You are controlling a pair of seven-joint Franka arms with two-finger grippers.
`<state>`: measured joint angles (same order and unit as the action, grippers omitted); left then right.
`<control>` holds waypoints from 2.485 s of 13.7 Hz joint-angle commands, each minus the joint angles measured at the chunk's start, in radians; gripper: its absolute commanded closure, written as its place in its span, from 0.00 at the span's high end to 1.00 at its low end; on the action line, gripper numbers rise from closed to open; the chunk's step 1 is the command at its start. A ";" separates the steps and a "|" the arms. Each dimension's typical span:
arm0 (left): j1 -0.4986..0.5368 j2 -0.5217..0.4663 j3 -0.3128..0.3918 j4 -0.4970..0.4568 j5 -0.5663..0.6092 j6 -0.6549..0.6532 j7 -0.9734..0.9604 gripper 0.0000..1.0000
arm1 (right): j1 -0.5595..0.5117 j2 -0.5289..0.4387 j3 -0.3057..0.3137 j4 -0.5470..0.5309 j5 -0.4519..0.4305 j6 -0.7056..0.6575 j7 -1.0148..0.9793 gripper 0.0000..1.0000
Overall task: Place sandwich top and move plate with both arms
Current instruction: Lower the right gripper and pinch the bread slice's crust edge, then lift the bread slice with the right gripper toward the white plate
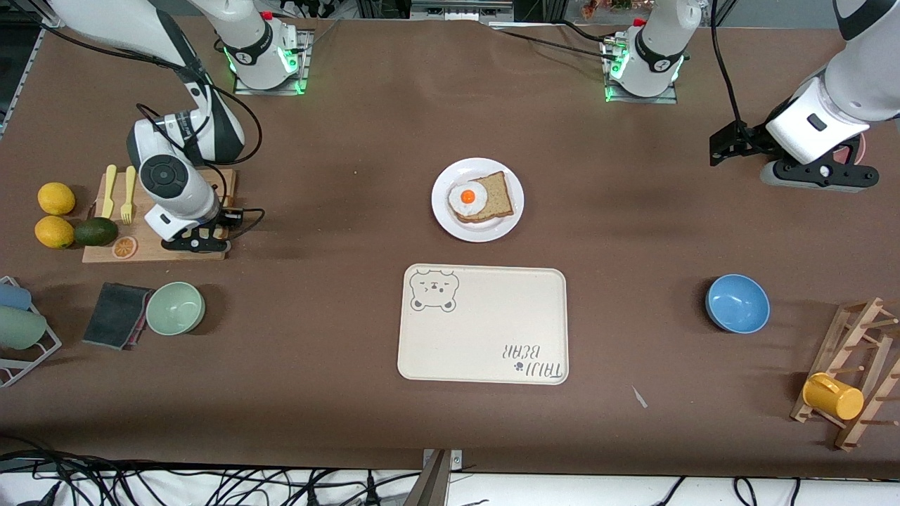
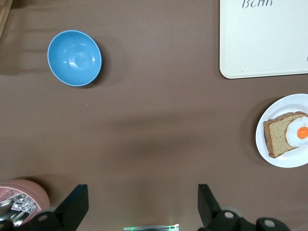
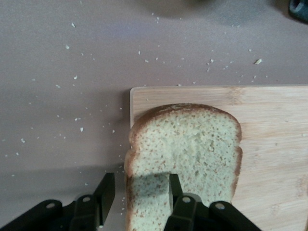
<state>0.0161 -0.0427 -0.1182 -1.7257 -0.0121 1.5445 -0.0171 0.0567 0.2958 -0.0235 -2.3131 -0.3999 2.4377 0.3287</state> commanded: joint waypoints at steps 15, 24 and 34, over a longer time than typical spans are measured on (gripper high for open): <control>0.004 0.004 0.002 0.014 -0.005 -0.038 -0.004 1.00 | -0.006 0.003 0.004 -0.031 -0.025 0.027 0.023 0.00; 0.002 0.004 0.002 0.012 0.001 -0.038 -0.004 1.00 | -0.006 -0.096 0.077 -0.002 -0.013 -0.055 0.009 0.00; 0.002 0.004 0.002 0.014 0.001 -0.038 -0.004 1.00 | 0.056 -0.074 0.350 0.345 0.200 -0.379 0.093 0.00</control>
<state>0.0179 -0.0421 -0.1170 -1.7257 -0.0121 1.5222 -0.0176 0.0729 0.1724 0.3033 -2.0421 -0.2353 2.0908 0.3644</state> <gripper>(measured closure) 0.000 0.947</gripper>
